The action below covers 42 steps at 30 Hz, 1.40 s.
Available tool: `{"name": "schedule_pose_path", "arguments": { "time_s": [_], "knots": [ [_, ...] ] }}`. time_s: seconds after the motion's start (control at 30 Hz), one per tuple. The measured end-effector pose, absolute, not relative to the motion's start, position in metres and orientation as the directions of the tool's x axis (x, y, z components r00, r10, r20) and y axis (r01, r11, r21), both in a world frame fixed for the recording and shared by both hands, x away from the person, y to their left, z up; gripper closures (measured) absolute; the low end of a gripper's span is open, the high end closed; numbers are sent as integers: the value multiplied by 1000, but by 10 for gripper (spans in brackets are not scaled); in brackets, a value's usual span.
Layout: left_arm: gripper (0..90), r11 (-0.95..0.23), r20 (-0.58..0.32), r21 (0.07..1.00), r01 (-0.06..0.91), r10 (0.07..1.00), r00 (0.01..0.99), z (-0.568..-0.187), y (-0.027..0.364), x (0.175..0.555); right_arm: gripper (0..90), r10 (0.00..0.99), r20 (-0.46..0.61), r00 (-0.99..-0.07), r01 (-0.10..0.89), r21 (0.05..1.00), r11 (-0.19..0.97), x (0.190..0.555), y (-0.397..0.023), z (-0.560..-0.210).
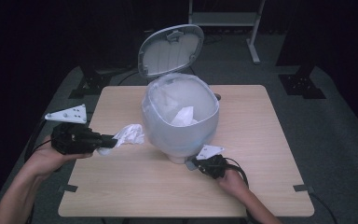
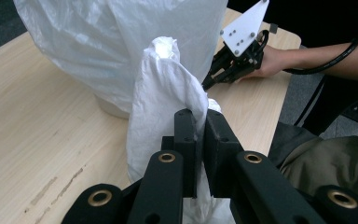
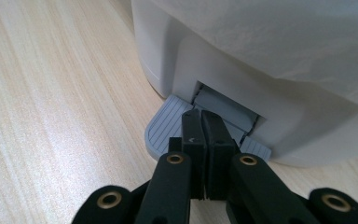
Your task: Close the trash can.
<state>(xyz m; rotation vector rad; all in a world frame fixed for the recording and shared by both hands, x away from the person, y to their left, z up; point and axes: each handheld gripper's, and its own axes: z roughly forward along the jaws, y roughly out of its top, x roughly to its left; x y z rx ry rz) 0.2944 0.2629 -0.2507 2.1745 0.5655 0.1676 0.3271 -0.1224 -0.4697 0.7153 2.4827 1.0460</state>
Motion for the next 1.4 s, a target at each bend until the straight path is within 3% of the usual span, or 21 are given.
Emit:
{"name": "schedule_pose_path", "arguments": {
  "time_s": [1.4],
  "knots": [
    [842,-536,-37,794,285,426,904,-198,228,320,883,574,-119,-810,311,743,593,327,-124,-470]
  ]
}}
